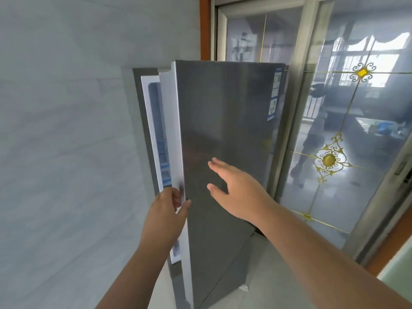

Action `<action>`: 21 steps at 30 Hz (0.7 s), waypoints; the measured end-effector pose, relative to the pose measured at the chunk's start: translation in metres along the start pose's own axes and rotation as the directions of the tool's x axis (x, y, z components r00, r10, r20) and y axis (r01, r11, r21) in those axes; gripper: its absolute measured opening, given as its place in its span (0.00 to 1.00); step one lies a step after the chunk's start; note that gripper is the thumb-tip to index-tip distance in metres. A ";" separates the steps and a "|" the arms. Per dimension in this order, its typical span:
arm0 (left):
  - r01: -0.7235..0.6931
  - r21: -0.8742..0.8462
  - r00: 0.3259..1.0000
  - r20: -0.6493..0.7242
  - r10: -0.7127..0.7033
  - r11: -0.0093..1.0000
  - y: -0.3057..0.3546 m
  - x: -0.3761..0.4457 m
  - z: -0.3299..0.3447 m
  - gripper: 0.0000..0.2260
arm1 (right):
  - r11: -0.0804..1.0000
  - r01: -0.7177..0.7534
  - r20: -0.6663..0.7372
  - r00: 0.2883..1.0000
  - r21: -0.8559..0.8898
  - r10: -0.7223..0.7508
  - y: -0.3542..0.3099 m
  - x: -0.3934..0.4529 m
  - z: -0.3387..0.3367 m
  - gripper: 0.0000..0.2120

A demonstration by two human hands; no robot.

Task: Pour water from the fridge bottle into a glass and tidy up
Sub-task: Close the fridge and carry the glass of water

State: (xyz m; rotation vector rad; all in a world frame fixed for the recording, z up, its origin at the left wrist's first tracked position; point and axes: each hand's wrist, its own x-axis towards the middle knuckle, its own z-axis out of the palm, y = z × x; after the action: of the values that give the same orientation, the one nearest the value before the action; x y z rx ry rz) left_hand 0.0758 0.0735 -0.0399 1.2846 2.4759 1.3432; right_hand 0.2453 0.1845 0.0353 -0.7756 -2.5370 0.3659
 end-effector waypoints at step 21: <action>-0.025 0.098 1.000 0.016 0.023 0.995 -0.087 0.133 -0.023 0.07 | 0.968 -0.012 0.162 0.985 -0.249 0.054 -0.043 0.126 0.080 0.34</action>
State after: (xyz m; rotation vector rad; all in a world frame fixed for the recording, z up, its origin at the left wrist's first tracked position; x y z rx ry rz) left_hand -0.0762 0.1247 -0.0443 1.3429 2.5534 1.2264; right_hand 0.0933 0.2139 0.0268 -0.9139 -2.7663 0.1287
